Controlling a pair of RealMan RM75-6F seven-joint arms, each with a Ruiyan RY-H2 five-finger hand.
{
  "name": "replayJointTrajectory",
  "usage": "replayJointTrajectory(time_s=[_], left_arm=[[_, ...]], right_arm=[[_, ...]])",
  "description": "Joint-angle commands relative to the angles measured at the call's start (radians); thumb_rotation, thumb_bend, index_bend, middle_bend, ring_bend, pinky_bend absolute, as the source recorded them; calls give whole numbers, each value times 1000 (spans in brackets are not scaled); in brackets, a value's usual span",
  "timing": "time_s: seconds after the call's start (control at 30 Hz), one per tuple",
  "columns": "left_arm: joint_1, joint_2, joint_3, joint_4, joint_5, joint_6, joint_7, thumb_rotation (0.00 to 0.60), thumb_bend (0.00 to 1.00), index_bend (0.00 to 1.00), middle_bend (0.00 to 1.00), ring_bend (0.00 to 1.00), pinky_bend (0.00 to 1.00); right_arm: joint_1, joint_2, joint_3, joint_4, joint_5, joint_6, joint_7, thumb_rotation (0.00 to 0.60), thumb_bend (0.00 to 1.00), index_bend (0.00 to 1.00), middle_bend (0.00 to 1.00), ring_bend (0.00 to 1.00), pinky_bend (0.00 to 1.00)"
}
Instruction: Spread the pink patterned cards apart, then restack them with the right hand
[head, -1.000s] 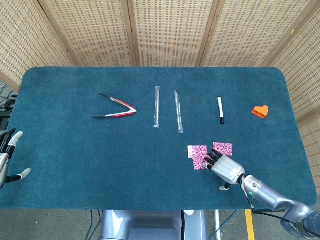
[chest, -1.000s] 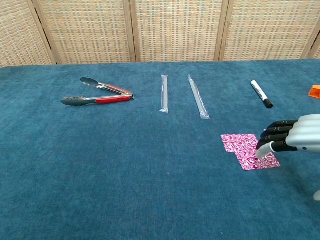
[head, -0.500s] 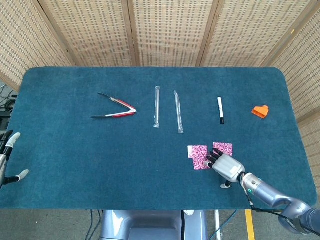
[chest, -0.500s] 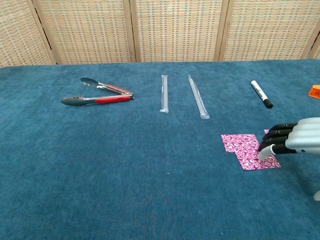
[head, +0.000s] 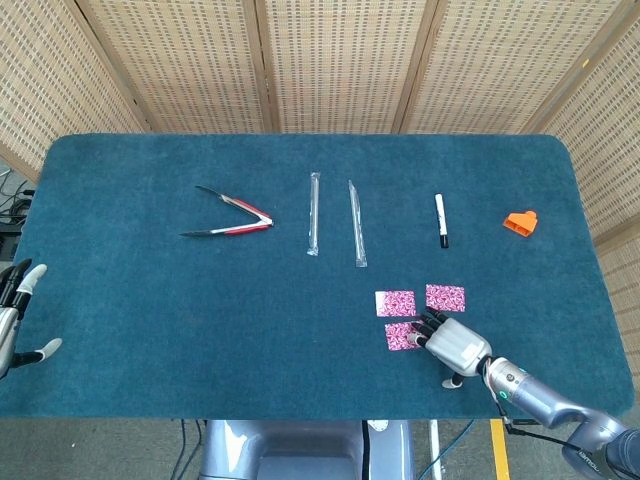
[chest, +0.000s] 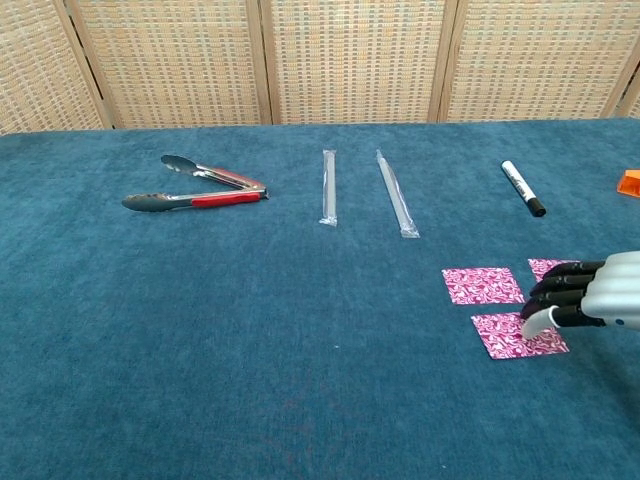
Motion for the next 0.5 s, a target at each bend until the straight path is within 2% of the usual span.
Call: replayJointTrajectory(time_s=[0.03,0.23,0.5], left_arm=[[0,0,0,0,0,0,0,580,57,41,0,0,0],[1,-1,1,2,-3,-1,-2,579,57,41,0,0,0],[1,-3,2,6,-2,-3,-9,580,57,41,0,0,0]], right_arm=[[-1,7,7,-11,-3,14,7,600,182,138,129,0,0],[-2,31,39,-46,23,46,70,600,172,146,132,0,0],[-2,33,100,-78,102,55,153,600,208,253,132,0,0]])
